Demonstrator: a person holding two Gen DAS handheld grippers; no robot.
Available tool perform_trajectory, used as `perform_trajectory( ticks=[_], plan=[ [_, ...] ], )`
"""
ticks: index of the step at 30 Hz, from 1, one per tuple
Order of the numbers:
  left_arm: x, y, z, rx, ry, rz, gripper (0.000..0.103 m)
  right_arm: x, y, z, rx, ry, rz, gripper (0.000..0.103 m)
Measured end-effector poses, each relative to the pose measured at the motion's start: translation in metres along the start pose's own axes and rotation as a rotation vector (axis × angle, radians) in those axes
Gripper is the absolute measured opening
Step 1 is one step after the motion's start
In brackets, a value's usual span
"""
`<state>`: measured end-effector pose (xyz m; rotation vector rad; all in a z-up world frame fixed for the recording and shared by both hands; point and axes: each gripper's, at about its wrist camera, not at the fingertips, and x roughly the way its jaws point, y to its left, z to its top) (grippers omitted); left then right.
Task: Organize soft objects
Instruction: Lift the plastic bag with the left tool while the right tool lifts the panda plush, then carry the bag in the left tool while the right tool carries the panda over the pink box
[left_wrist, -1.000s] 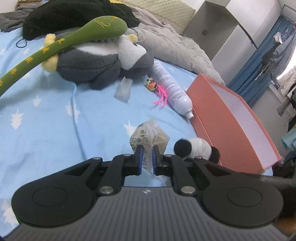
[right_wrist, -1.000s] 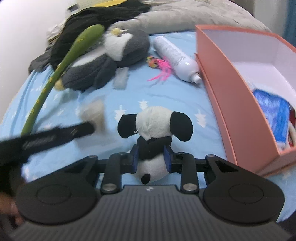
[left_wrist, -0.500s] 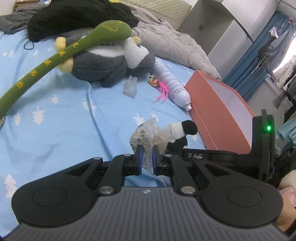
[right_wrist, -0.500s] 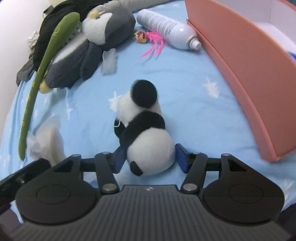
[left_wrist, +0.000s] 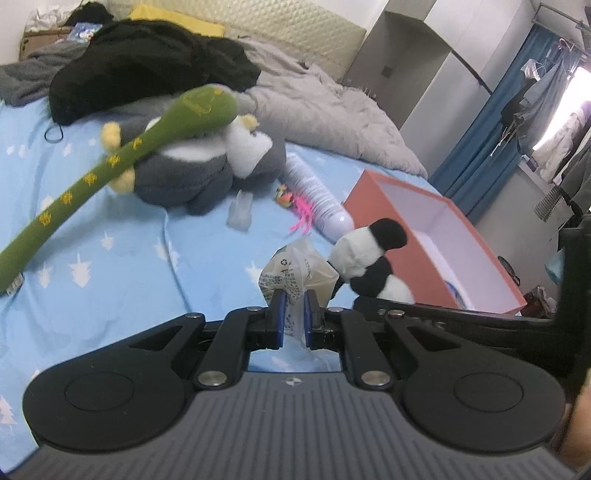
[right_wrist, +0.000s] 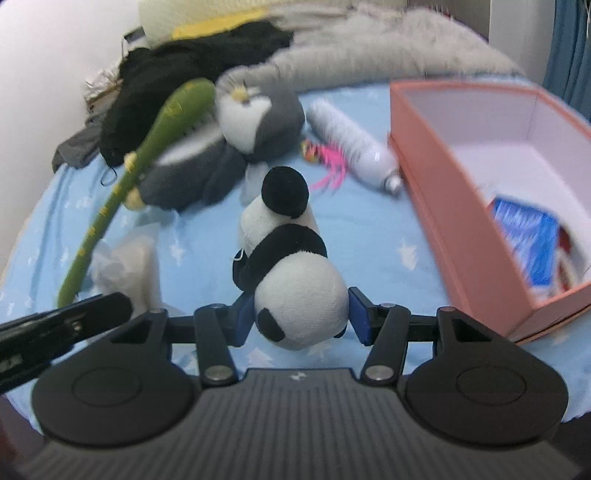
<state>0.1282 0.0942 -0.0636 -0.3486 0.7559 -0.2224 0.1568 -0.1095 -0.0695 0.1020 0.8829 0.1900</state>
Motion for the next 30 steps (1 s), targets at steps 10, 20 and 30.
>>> perform_trajectory(
  ticks=[10, 20, 30],
  plan=[
    [-0.016, -0.049, 0.026, 0.034, -0.049, -0.019, 0.012, -0.072, -0.021, 0.023, -0.044, -0.145, 0.011, 0.056],
    [-0.015, -0.114, 0.036, 0.125, -0.036, -0.103, 0.012, -0.126, -0.049, 0.030, -0.035, -0.245, -0.033, 0.056],
    [0.015, -0.170, 0.045, 0.213, 0.009, -0.171, 0.012, -0.150, -0.101, 0.020, 0.060, -0.280, -0.124, 0.056]
  ],
)
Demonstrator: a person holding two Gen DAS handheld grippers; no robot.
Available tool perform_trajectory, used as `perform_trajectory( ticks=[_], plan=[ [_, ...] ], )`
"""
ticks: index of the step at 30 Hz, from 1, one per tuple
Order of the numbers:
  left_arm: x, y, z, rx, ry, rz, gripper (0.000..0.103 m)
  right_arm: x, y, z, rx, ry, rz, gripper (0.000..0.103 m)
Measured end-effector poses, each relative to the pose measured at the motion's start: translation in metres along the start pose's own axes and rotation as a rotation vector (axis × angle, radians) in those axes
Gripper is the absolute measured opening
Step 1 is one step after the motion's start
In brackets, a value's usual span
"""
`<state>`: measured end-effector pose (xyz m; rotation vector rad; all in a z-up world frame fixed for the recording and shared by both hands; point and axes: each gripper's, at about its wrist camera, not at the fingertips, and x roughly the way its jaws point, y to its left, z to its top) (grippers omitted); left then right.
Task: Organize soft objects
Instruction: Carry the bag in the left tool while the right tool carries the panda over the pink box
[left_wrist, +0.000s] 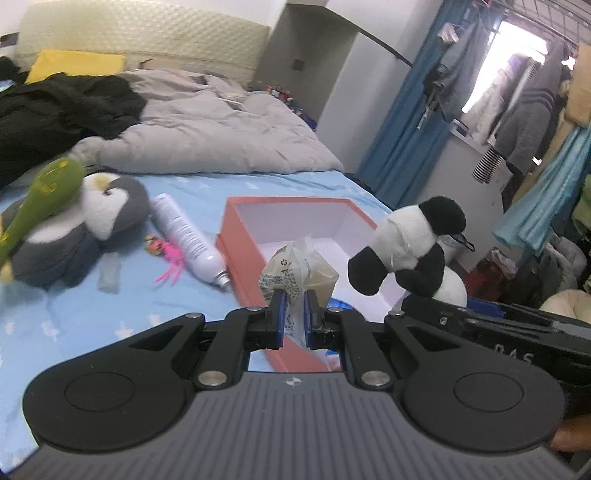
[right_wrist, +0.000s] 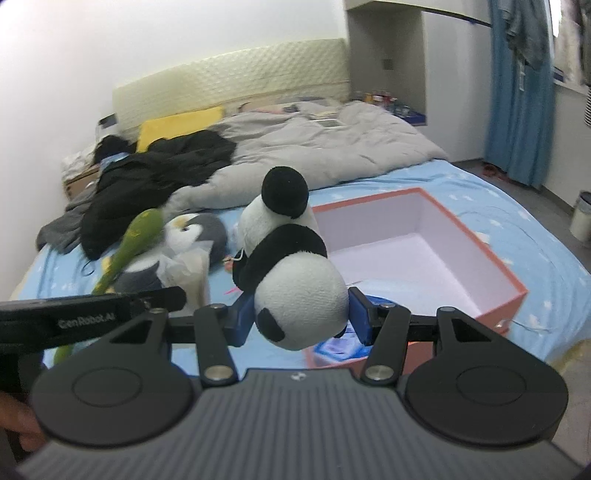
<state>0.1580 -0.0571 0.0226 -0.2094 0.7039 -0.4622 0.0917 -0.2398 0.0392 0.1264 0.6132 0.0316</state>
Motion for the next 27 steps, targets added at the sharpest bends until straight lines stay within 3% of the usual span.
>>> perform_trajectory(
  ticks=[7, 14, 27],
  plan=[
    [0.054, -0.027, 0.037, 0.045, 0.022, -0.018, 0.012, 0.039, -0.043, 0.016, 0.043, 0.033, -0.070, 0.056],
    [0.125, -0.049, 0.066, 0.081, 0.106, -0.009, 0.012, 0.085, -0.082, 0.033, 0.084, 0.106, -0.084, 0.056],
    [0.245, -0.041, 0.069, 0.052, 0.285, 0.003, 0.013, 0.159, -0.136, 0.031, 0.134, 0.231, -0.102, 0.057]
  ],
)
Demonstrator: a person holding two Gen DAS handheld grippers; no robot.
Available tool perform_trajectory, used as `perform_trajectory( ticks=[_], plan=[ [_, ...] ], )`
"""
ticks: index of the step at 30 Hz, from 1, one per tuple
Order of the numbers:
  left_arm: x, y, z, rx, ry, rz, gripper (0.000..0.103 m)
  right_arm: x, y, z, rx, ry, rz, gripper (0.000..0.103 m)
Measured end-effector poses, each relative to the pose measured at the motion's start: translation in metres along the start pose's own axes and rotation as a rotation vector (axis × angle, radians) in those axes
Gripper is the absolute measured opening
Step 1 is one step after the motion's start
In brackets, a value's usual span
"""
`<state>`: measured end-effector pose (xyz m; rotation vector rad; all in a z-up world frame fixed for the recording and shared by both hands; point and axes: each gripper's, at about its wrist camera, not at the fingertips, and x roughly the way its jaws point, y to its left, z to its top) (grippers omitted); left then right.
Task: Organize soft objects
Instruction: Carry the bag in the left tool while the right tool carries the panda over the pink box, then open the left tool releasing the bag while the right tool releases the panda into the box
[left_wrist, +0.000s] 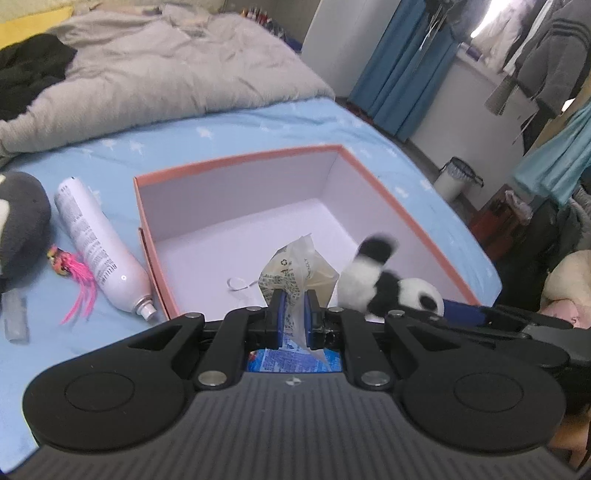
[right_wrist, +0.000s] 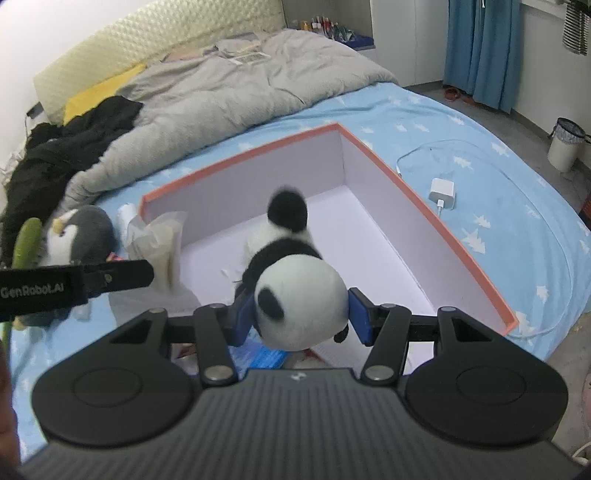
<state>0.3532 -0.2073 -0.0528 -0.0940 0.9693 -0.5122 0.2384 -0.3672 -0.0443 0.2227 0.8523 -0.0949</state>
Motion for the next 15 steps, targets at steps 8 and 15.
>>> perform_trajectory(
  ticks=[8, 15],
  plan=[
    [0.023, 0.015, 0.004, -0.025, 0.058, 0.019, 0.040, 0.029, -0.005, 0.004, -0.008, 0.047, -0.008, 0.064],
    [-0.007, 0.012, -0.002, -0.003, 0.020, 0.014, 0.041, 0.011, -0.001, -0.001, 0.002, 0.018, 0.028, 0.063]
  ],
)
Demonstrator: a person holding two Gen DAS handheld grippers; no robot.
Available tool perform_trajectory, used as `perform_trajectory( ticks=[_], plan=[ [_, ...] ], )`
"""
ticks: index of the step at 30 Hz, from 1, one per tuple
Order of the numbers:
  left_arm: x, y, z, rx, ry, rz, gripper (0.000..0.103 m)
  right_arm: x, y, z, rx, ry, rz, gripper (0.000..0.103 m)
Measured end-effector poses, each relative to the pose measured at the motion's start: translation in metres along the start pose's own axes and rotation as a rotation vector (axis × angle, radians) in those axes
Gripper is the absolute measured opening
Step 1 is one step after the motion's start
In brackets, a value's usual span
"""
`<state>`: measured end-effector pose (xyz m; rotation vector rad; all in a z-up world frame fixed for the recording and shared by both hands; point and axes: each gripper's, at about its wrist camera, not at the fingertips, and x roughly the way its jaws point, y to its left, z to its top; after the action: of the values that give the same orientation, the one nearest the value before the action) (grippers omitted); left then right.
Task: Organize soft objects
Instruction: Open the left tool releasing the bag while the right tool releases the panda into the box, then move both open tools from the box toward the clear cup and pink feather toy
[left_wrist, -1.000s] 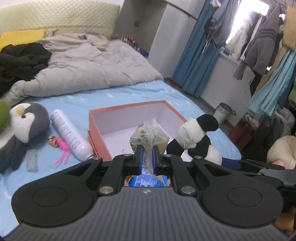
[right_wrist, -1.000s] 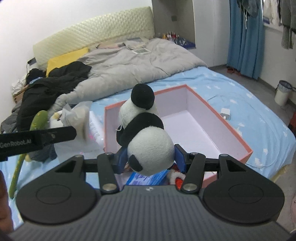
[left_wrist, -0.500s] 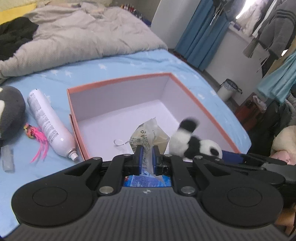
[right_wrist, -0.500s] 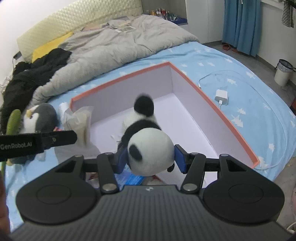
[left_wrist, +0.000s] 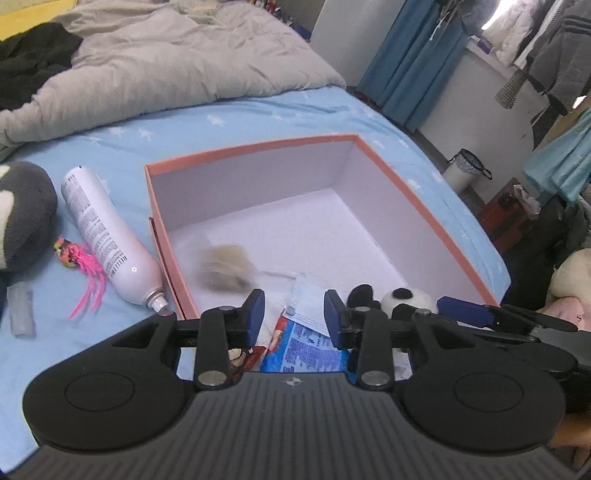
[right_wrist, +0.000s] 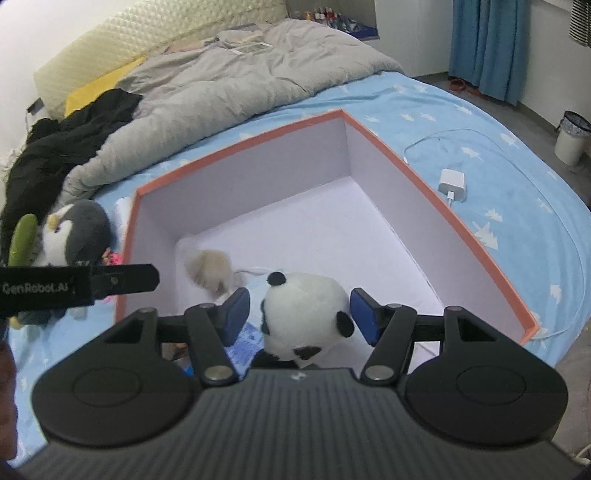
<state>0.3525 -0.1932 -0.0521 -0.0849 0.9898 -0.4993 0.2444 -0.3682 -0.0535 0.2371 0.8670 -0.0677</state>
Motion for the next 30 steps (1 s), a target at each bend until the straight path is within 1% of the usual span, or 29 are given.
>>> perform_trajectory(
  ticks=[6, 9, 19, 25, 30],
  plan=[
    [-0.048, -0.010, -0.015, 0.027, -0.067, -0.015, 0.041, -0.037, 0.010, -0.008, -0.002, -0.054, 0.016, 0.063],
    [-0.074, -0.014, -0.028, 0.046, -0.103, -0.006, 0.041, -0.058, 0.017, -0.014, -0.014, -0.091, 0.018, 0.063],
    [-0.155, -0.022, -0.077, 0.071, -0.204, -0.009, 0.041, -0.123, 0.039, -0.045, -0.037, -0.196, 0.039, 0.063],
    [-0.187, -0.022, -0.102, 0.059, -0.244, 0.001, 0.041, -0.148, 0.050, -0.063, -0.058, -0.226, 0.063, 0.063],
    [-0.208, -0.019, -0.125, 0.053, -0.272, 0.029, 0.041, -0.163, 0.058, -0.078, -0.085, -0.248, 0.087, 0.063]
  ],
)
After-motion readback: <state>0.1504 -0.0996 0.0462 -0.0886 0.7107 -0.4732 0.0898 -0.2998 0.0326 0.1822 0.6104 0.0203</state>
